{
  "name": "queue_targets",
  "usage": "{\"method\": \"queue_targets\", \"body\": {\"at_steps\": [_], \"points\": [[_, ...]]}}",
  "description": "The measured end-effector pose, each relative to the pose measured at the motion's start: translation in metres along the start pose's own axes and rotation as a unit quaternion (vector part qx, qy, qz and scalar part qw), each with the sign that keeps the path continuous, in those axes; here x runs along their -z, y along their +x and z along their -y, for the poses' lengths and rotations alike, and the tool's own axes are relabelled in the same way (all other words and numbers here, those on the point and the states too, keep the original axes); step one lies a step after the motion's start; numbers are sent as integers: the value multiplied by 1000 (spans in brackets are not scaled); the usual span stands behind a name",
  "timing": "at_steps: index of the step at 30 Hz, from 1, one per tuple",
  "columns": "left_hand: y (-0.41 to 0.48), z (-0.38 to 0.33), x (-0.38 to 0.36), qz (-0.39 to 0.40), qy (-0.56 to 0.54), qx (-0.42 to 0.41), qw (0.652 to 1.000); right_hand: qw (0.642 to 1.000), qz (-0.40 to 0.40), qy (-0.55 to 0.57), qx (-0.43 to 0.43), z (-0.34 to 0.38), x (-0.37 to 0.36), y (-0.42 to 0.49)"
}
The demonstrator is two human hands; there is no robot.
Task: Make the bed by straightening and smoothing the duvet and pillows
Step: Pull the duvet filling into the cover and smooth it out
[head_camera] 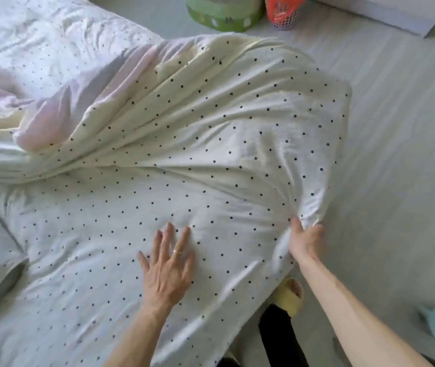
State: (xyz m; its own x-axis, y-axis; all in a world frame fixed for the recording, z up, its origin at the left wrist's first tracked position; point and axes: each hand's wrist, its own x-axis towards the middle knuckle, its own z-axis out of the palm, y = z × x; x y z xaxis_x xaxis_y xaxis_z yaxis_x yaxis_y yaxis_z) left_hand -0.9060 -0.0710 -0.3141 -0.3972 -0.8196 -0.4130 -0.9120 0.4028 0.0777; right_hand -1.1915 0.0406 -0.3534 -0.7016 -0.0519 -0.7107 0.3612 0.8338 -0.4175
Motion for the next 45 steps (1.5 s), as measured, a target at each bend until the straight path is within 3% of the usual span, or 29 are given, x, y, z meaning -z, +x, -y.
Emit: {"method": "queue_targets", "body": {"at_steps": [2, 4, 7, 9, 10, 11, 12, 13, 15, 16, 17, 20, 22, 25, 27, 28, 30, 32, 33, 34, 37, 39, 41, 45], "points": [[-14, 10, -13, -2, -17, 15, 1000, 991, -80, -70, 83, -2, -22, -27], [-23, 14, -26, -24, -28, 14, 999, 946, -121, -116, 277, -9, -40, -59], [-40, 30, -39, -47, -69, 20, 996, 811, -58, -141, 565, -26, -88, -129], [-57, 54, -52, -60, -77, 26, 995, 718, 6, -179, 672, -54, -116, -158], [-66, 68, -59, -60, -73, 30, 995, 699, 26, -232, 676, -74, -124, -155], [-75, 82, -66, -55, -68, 31, 996, 708, 41, -315, 631, -96, -126, -144], [-86, 96, -72, -45, -54, 27, 997, 737, 56, -419, 528, -118, -124, -129], [-98, 110, -79, -34, -34, 15, 999, 763, 81, -518, 378, -138, -118, -118], [-116, 126, -87, -4, -6, -10, 1000, 768, 161, -614, 83, -161, -107, -112], [-118, 130, -89, 2, 0, -10, 1000, 753, 184, -632, 17, -160, -103, -119], [-118, 132, -88, 3, -2, -7, 1000, 745, 186, -640, 27, -155, -102, -131], [-110, 124, -79, 27, 0, 12, 1000, 784, 96, -532, 307, -124, -106, -163], [-102, 117, -69, 68, 5, 38, 997, 779, 44, -398, 482, -94, -114, -183], [-88, 102, -50, 49, 0, 81, 996, 682, -7, -254, 686, -53, -127, -194], [-76, 92, -40, 17, -11, 99, 995, 610, 1, -251, 751, -30, -119, -183], [-68, 87, -34, -2, -22, 100, 995, 585, 3, -302, 753, -17, -108, -165], [-48, 75, -23, -59, -48, 73, 994, 606, 22, -488, 628, 10, -74, -102], [-23, 48, -8, -98, -72, 15, 992, 684, 35, -602, 410, 40, -30, -44], [-10, 31, 0, -107, -80, -11, 991, 714, 40, -602, 355, 51, -15, -26], [9, 10, 11, -105, -90, -28, 990, 739, 36, -576, 347, 64, -6, -16], [60, -53, 42, -106, -135, -29, 985, 818, -32, -377, 434, 99, -7, -17], [97, -101, 62, -114, -146, -44, 982, 820, -52, -321, 471, 132, 3, -4], [132, -142, 78, -124, -155, -47, 979, 799, -53, -312, 511, 165, 24, 20], [179, -202, 91, -136, -113, -58, 983, 816, 25, -306, 489, 225, 71, 75]]}}
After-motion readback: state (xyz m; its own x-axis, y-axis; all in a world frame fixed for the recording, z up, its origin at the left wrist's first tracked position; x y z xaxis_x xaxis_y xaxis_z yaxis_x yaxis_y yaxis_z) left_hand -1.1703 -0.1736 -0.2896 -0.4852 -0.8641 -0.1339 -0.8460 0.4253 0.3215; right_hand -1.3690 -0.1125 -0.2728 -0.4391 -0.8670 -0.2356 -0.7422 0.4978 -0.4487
